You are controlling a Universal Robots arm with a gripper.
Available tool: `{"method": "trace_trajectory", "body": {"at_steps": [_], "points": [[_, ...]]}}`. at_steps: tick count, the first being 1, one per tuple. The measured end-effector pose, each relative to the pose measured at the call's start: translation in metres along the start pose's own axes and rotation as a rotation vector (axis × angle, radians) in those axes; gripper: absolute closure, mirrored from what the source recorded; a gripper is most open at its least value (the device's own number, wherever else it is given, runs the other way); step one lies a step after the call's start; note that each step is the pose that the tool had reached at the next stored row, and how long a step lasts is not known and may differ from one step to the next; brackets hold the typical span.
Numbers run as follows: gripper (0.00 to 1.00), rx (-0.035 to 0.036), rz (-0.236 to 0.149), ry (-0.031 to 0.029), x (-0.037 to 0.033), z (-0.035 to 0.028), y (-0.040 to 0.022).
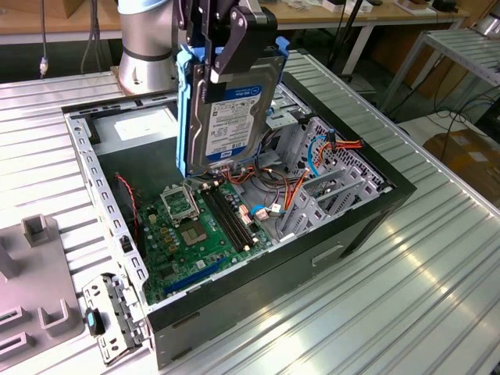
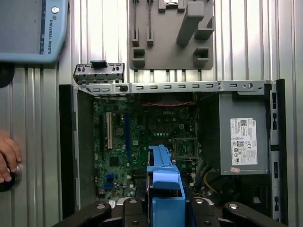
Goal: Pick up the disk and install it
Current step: 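Insert the disk into the insertion slot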
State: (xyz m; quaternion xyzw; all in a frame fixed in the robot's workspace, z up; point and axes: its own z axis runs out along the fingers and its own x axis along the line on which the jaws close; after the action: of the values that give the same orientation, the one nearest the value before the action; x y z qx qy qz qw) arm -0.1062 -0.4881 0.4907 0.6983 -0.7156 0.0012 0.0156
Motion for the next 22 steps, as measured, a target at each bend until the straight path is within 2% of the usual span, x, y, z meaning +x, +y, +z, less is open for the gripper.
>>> {"method": "trace_trajectory", "body": {"at_steps": [4, 10, 11, 15, 17, 19, 20, 22], "points": [[0.63, 0.0001, 0.0, 0.0015, 0.0042, 0.0001, -0.0022], [0.63, 0.0001, 0.0, 0.0023, 0.0153, 0.0003, -0.0031], [0.63, 0.0002, 0.0, 0.0023, 0.0177, 0.0005, -0.0051], [0.63, 0.0001, 0.0, 0.0025, 0.0182, 0.0002, -0.0253], [0.63, 0.0001, 0.0, 0.0026, 0.0179, 0.0001, -0.0422], [0.63, 0.0, 0.0, 0.0026, 0.0176, 0.0002, -0.0514], [0.63, 0.0001, 0.0, 0.0025, 0.0174, 0.0003, -0.0592], [0.63, 0.0001, 0.0, 0.0026, 0.0172, 0.0003, -0.0684]]}}
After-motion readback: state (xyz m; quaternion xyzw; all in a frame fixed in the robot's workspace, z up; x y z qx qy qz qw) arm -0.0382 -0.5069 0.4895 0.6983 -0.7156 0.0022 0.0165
